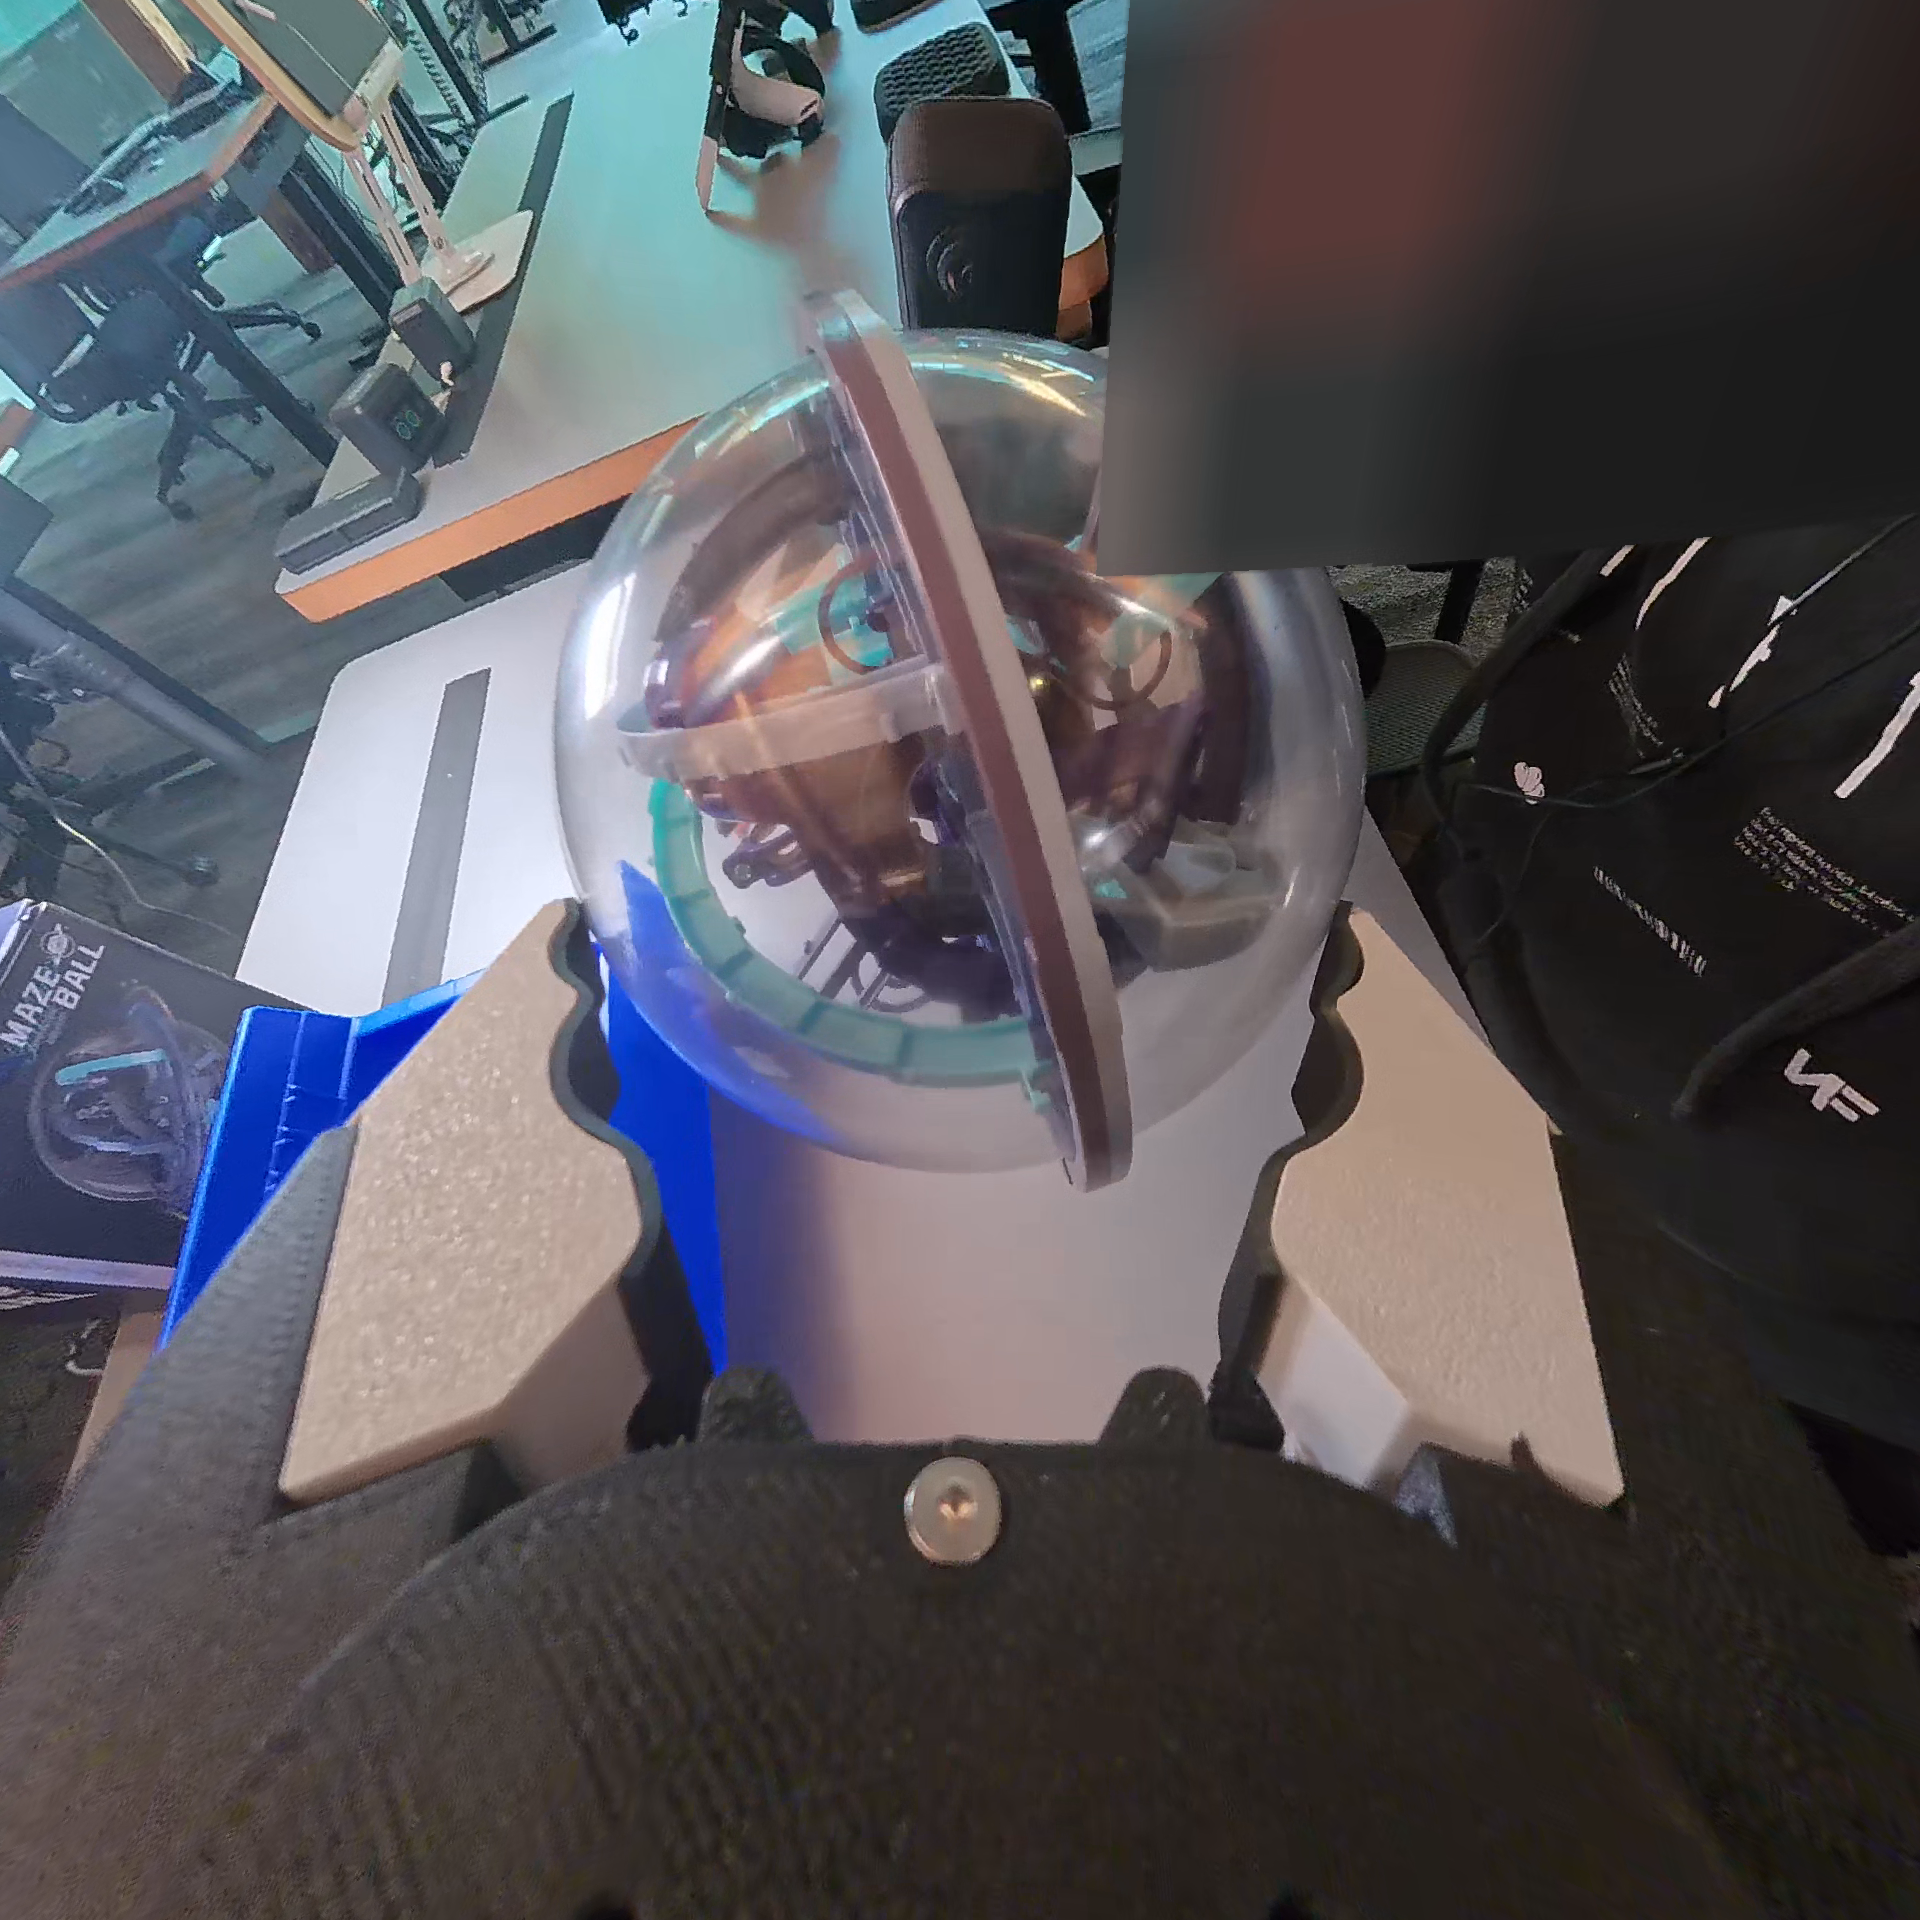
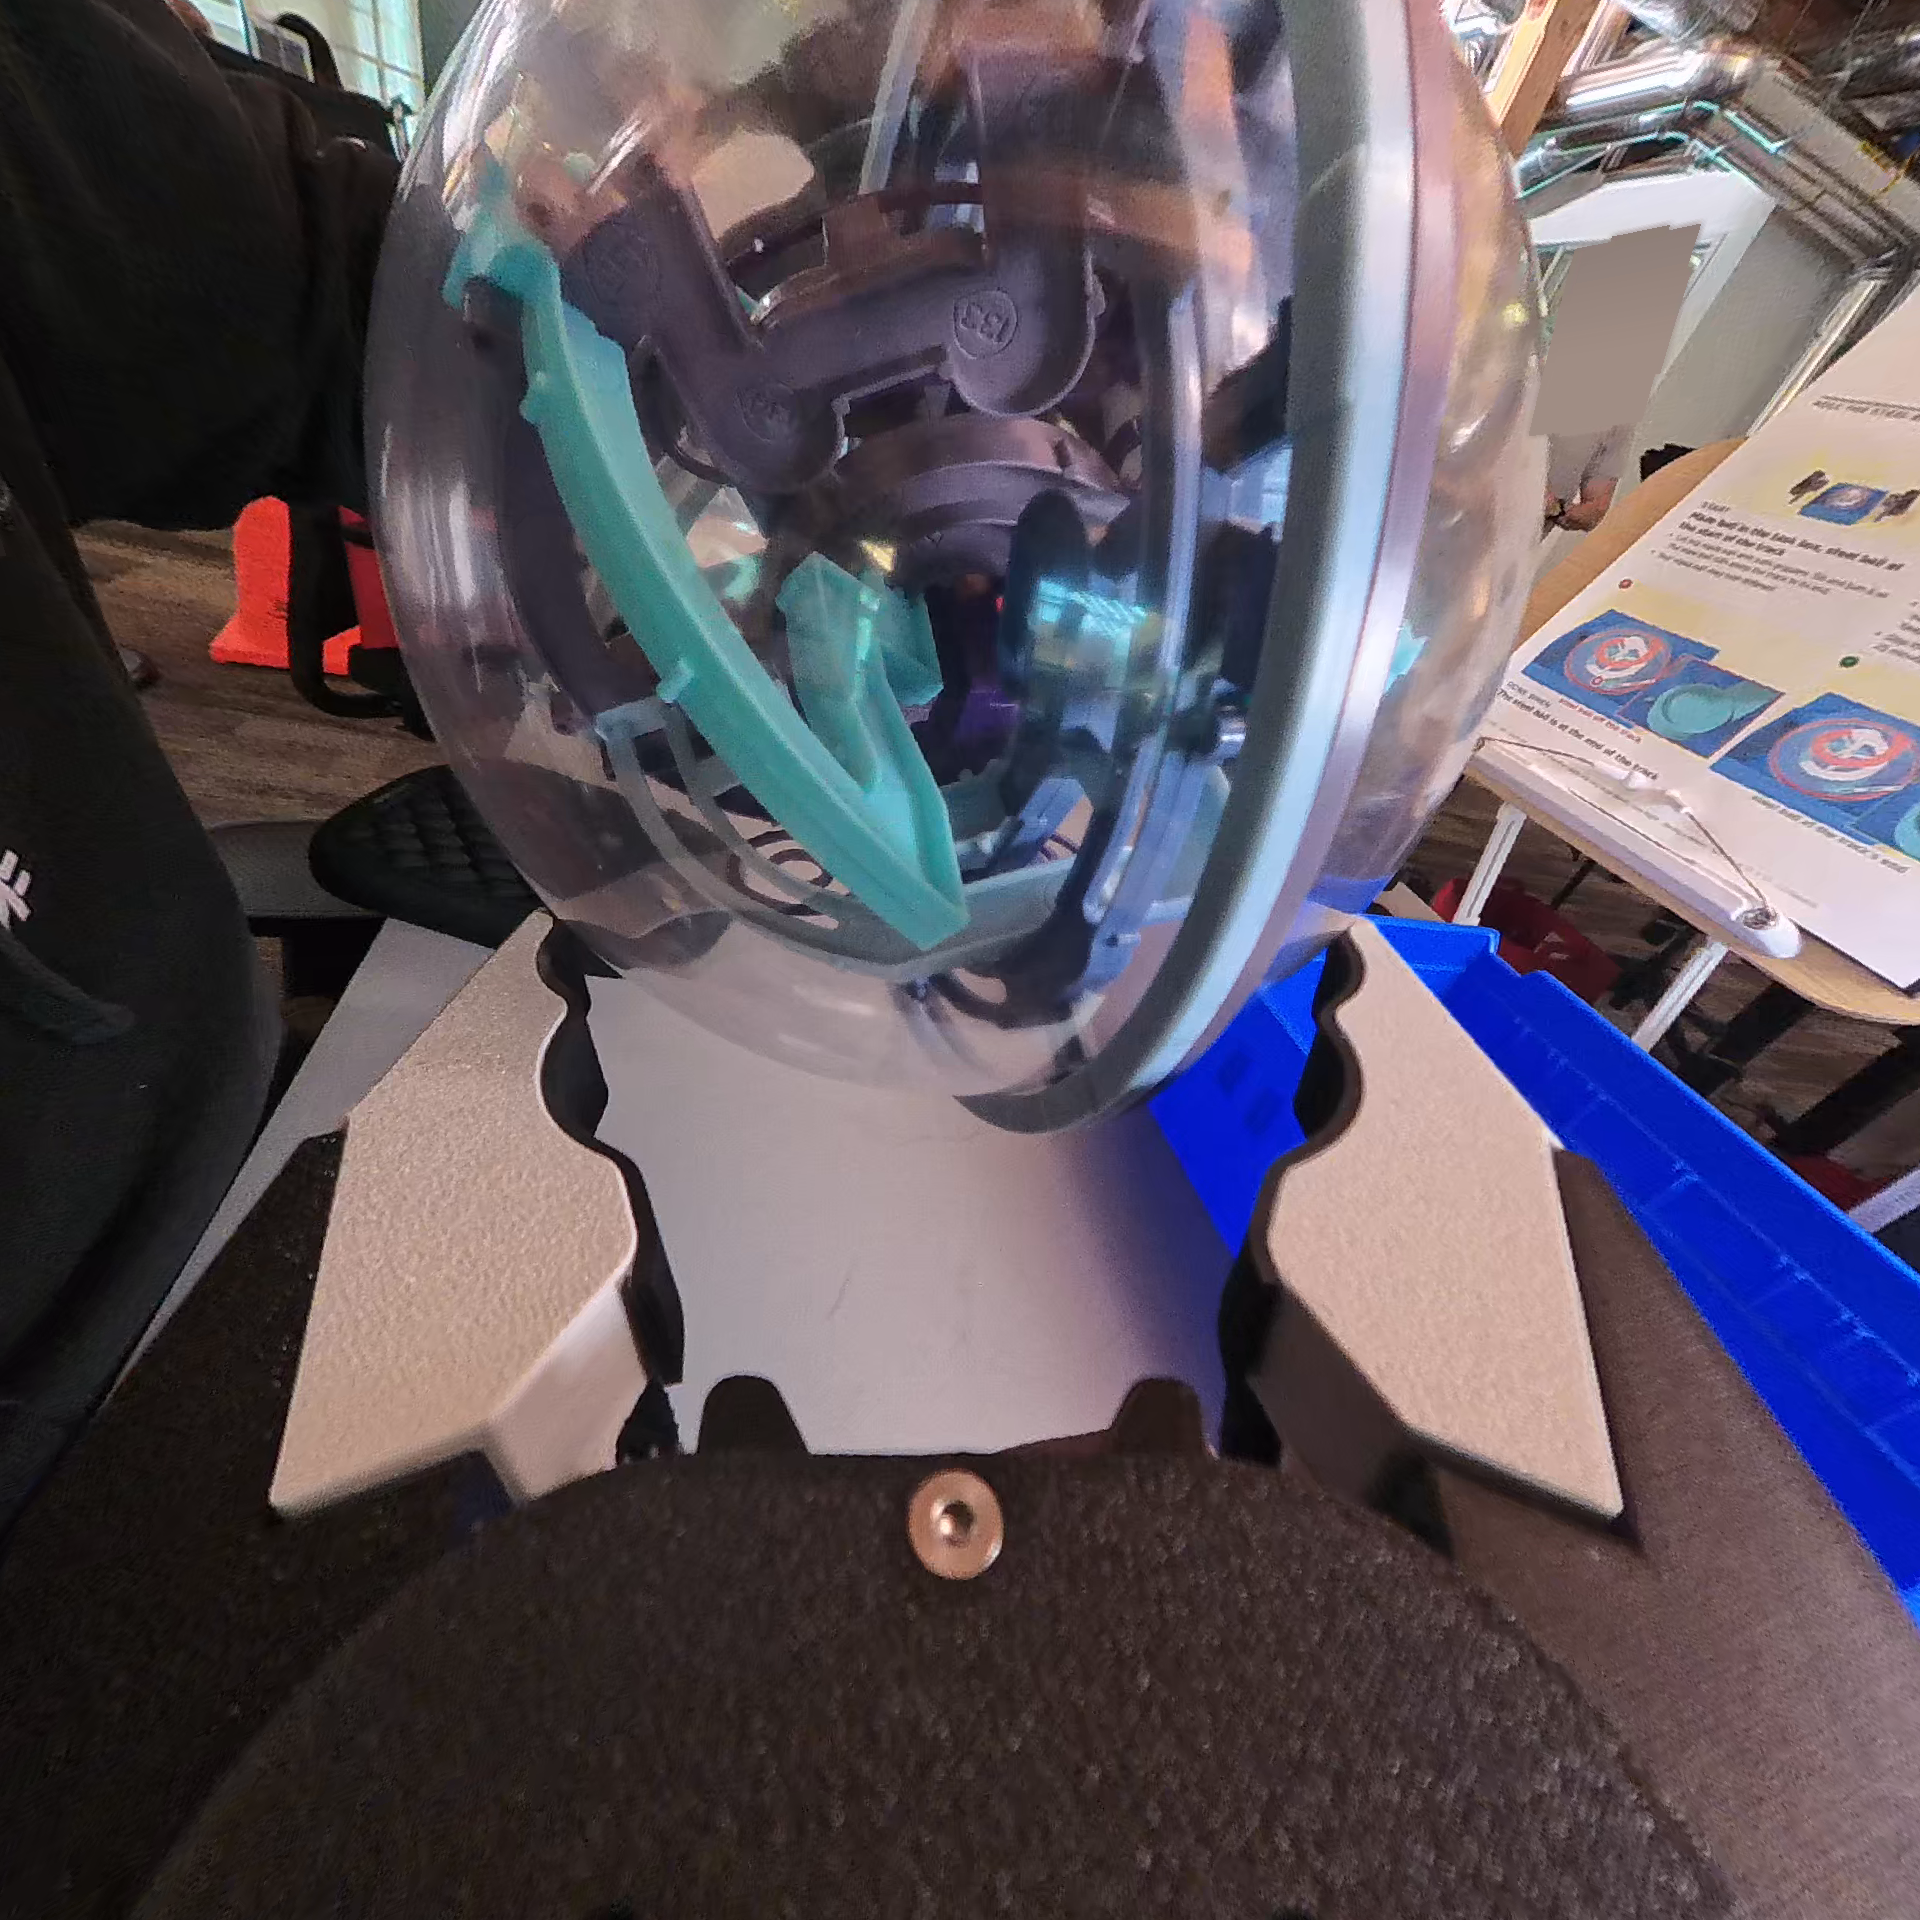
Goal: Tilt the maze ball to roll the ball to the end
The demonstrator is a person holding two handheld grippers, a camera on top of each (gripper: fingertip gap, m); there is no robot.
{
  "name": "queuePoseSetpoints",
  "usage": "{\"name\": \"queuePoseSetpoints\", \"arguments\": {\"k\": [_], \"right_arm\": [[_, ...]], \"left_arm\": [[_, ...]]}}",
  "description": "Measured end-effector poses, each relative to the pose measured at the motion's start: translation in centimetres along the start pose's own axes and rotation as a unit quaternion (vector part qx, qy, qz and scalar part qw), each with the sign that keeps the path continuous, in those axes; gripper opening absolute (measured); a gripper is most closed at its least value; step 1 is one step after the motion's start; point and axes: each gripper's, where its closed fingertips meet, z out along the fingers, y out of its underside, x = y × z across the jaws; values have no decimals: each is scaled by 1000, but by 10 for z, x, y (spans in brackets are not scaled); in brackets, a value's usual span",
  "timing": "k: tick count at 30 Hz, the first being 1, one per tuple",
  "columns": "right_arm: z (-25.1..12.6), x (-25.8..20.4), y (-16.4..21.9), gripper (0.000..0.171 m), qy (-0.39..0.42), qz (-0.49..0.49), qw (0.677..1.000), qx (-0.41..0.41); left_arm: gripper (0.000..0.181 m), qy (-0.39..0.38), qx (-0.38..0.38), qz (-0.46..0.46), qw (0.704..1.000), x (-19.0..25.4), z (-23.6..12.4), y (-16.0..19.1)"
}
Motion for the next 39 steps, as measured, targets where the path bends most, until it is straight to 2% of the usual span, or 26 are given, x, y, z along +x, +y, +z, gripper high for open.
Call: {"name": "queuePoseSetpoints", "arguments": {"k": [8, 14, 27, 35, 39], "right_arm": [[0, 1, -3, 135, 7, -19, 1000, 4], [2, 0, -1, 135, 0, -4, 1000, 4], [18, -20, 15, 133, -63, 116, 991, 3], [16, -27, 21, 132, -85, 180, 980, -10], [15, -29, 27, 132, -85, 184, 979, -22]], "left_arm": [[135, -4, 12, 21, 1000, 1, -2, -3], [135, -1, 4, 3, 1000, 1, -1, -3], [133, 28, 11, -132, 991, 2, -3, -7], [133, 41, 61, -205, 976, 3, -4, 12], [133, 41, 82, -212, 973, 7, -2, 25]]}}
